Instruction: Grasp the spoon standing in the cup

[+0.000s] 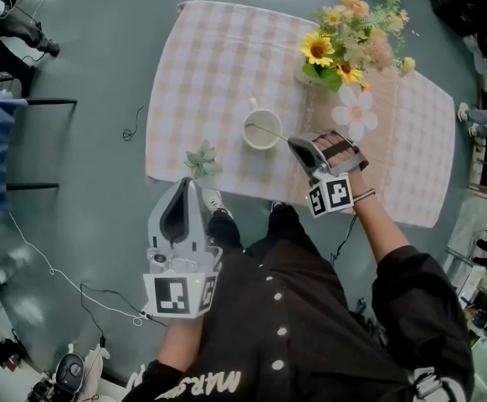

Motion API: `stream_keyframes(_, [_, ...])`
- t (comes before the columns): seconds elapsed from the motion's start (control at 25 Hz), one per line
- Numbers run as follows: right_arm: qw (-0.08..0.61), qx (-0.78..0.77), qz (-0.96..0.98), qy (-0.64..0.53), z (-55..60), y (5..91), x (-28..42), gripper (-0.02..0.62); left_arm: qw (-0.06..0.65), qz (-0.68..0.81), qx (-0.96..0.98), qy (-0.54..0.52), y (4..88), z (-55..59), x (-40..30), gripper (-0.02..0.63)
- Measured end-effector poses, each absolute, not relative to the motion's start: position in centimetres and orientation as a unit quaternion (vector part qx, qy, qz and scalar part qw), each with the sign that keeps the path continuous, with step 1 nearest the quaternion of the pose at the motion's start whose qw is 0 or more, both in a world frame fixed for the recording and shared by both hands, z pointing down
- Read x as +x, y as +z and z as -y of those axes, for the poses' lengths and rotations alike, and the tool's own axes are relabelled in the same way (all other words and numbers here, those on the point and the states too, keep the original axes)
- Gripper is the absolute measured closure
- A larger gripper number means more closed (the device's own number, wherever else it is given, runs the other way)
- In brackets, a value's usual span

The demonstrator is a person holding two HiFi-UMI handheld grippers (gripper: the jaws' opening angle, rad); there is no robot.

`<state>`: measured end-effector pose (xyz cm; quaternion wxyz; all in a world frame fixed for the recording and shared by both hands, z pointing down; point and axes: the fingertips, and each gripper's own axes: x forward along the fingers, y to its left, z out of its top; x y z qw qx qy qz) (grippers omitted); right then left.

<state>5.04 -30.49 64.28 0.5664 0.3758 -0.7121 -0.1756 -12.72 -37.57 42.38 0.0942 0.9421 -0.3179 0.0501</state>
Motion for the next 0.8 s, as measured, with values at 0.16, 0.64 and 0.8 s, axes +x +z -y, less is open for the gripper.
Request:
stream_keyframes(0.16, [0.558, 0.388, 0.719, -0.144, 30.2, 63.0, 5.0, 0.591, 0.085, 0.317, 0.944, 0.036, 41.1, 37.6, -12.6, 0.589])
stream_keyframes(0.64, [0.486, 0.472, 0.734, -0.046, 28.8, 57.3, 5.0, 0.591, 0.044, 0.289, 0.956, 0.01, 37.2, 37.1, -11.3, 0.589])
stream_keyframes(0.8, [0.432, 0.519, 0.738, -0.008, 28.8, 54.4, 5.3, 0.591, 0.035, 0.285, 0.958, 0.004, 36.2, 37.3, -11.0, 0.589])
